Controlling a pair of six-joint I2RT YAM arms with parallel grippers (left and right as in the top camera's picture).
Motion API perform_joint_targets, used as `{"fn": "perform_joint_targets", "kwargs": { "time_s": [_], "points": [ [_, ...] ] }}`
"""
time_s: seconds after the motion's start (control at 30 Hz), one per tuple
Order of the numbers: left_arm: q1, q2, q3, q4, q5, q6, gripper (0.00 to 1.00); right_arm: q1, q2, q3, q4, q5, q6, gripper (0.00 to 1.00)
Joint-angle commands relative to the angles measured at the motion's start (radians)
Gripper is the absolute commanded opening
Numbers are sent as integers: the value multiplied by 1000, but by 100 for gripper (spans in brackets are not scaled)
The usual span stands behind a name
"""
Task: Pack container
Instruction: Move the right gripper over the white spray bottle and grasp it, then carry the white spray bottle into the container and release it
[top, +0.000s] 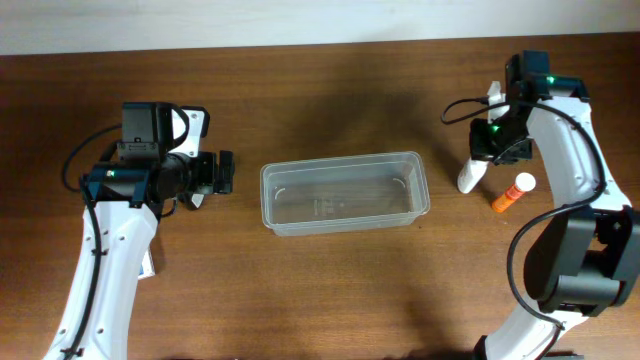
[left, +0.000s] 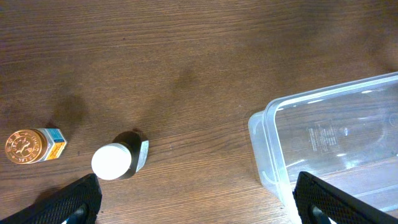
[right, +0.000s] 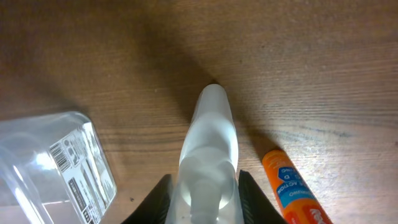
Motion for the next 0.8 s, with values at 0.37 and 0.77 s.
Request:
{"fn": "perform_joint_targets", "kwargs": {
  "time_s": [0.37,0.77],
  "points": [
    [3,2,26,6,18,15,100,12,-28,93,-54,-2,-3,9],
    [3,2,26,6,18,15,99,223,-178,369,-352,-5,-25,9]
  ]
}}
